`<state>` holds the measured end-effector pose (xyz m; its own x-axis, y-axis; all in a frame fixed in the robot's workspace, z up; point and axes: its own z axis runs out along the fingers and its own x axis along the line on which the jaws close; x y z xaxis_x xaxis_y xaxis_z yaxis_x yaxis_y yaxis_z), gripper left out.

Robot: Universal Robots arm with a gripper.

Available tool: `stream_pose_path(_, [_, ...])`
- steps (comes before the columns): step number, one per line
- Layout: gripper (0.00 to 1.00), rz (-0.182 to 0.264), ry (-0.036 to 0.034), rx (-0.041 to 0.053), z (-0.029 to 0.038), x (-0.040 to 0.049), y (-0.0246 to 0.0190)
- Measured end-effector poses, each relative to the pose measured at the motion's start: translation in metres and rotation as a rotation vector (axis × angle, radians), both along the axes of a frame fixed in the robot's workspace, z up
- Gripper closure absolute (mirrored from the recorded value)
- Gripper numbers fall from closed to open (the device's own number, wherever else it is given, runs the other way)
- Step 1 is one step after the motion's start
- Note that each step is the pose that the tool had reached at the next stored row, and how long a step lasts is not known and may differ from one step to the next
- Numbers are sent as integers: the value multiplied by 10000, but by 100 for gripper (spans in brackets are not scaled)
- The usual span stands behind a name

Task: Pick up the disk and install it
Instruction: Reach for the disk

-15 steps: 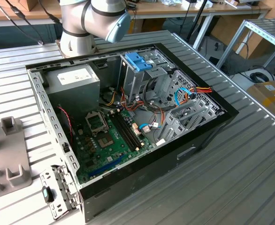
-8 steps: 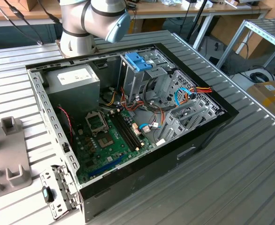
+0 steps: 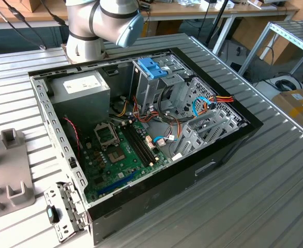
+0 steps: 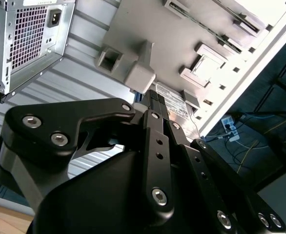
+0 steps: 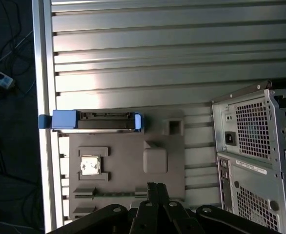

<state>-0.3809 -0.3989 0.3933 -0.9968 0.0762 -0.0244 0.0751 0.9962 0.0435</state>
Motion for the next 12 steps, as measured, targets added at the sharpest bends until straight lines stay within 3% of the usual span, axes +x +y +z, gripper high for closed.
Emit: stream_pose_path(12, [90,0,-1,1,-1,-84,0])
